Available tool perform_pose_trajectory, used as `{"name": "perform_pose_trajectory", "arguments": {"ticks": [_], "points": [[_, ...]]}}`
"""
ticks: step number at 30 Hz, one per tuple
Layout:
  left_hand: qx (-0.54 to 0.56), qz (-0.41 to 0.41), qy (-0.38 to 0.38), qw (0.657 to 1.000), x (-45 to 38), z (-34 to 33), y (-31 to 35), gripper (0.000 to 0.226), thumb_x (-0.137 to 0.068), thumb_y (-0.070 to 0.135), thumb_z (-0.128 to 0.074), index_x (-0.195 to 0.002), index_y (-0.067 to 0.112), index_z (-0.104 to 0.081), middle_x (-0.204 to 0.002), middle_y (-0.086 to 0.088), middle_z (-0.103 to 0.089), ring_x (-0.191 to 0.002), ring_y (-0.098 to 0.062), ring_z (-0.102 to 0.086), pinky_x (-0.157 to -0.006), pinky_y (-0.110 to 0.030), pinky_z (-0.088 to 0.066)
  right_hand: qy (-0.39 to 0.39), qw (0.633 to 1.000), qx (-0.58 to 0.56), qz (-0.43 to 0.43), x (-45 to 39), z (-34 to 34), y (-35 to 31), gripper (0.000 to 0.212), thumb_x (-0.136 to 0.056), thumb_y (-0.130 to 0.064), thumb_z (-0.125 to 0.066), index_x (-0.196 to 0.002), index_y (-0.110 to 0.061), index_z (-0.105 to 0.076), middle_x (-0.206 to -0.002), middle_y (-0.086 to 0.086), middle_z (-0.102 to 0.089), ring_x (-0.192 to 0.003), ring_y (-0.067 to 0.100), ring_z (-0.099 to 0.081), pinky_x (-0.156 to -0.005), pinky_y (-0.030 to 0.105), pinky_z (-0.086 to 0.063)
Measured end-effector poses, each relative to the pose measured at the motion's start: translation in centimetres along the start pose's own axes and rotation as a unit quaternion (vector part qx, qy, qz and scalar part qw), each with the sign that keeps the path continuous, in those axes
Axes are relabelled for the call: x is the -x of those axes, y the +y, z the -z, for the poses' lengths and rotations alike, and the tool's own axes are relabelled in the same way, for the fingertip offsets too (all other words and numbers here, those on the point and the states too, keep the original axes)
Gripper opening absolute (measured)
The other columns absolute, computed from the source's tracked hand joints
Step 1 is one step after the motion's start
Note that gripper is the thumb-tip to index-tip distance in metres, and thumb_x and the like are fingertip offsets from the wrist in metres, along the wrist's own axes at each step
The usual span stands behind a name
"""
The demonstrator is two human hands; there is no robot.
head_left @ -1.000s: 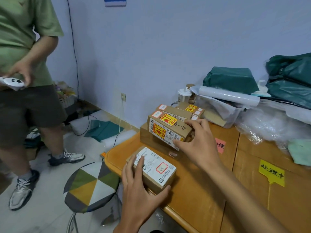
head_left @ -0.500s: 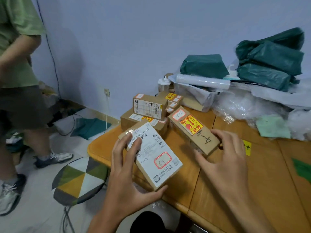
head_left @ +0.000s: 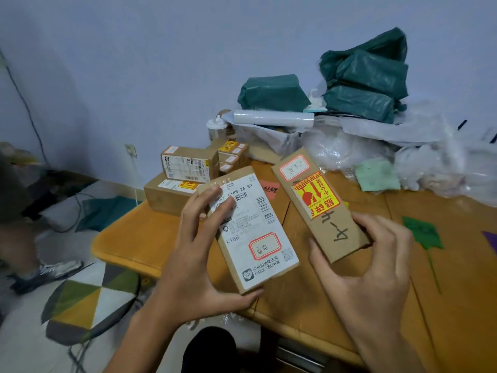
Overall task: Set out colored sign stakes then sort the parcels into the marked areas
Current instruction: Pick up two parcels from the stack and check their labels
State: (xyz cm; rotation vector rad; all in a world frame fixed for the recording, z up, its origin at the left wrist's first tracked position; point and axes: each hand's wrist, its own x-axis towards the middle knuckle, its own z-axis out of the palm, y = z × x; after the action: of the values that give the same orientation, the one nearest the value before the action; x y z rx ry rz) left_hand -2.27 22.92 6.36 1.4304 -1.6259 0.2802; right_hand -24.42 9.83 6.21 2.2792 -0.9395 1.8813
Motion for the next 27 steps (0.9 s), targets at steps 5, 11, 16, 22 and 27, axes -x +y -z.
{"name": "perform_pose_trajectory", "arguments": {"ticks": [5,11,16,22,27], "points": [[0.005,-0.013,-0.002,1.0,-0.6,-0.9,1.3,0.115,-0.069,0.066,-0.087,-0.158,0.014,-0.035,-0.171,0.003,-0.017,-0.162,-0.032,-0.019,-0.121,-0.058,-0.041,-0.002,1.0,-0.006,-0.024,0.3,0.9,1.0,0.062,-0.075,-0.023,-0.089,-0.124,0.006,-0.063,-0.117,0.026,-0.061,-0.108,0.04,-0.06,-0.093,0.044,-0.05],[0.002,-0.025,0.0,1.0,-1.1,-1.8,2.1,0.112,-0.071,0.068,-0.084,-0.157,0.015,-0.035,-0.171,0.007,-0.017,-0.162,-0.033,-0.019,-0.117,-0.062,-0.043,-0.007,0.999,0.0,-0.043,0.6,2.0,1.7,0.062,-0.075,-0.024,-0.088,-0.123,0.009,-0.065,-0.117,0.026,-0.061,-0.108,0.039,-0.06,-0.097,0.03,-0.045],[0.006,-0.039,-0.003,0.999,-1.5,-2.1,2.9,0.113,-0.07,0.068,-0.084,-0.157,0.015,-0.035,-0.171,0.007,-0.016,-0.163,-0.034,-0.018,-0.124,-0.056,-0.036,0.006,0.999,-0.008,-0.04,0.7,2.9,1.9,0.064,-0.075,-0.023,-0.089,-0.126,0.003,-0.062,-0.118,0.025,-0.06,-0.11,0.036,-0.059,-0.098,0.032,-0.047],[0.007,-0.082,0.01,0.997,-2.3,-2.0,4.3,0.113,-0.069,0.068,-0.084,-0.154,0.011,-0.036,-0.169,0.006,-0.019,-0.162,-0.034,-0.019,-0.126,-0.047,-0.033,0.063,0.997,-0.03,-0.034,1.3,4.5,1.3,0.07,-0.072,-0.022,-0.092,-0.127,-0.003,-0.054,-0.117,0.028,-0.058,-0.116,0.021,-0.051,-0.099,0.028,-0.047],[0.002,-0.072,0.005,0.997,-2.8,-3.0,4.4,0.113,-0.067,0.063,-0.088,-0.153,0.007,-0.039,-0.166,-0.006,-0.023,-0.162,-0.034,-0.02,-0.126,-0.048,-0.033,0.048,0.996,-0.025,-0.067,1.4,4.9,1.9,0.068,-0.073,-0.02,-0.091,-0.122,0.014,-0.06,-0.116,0.03,-0.058,-0.115,0.026,-0.053,-0.097,0.035,-0.05]]}}
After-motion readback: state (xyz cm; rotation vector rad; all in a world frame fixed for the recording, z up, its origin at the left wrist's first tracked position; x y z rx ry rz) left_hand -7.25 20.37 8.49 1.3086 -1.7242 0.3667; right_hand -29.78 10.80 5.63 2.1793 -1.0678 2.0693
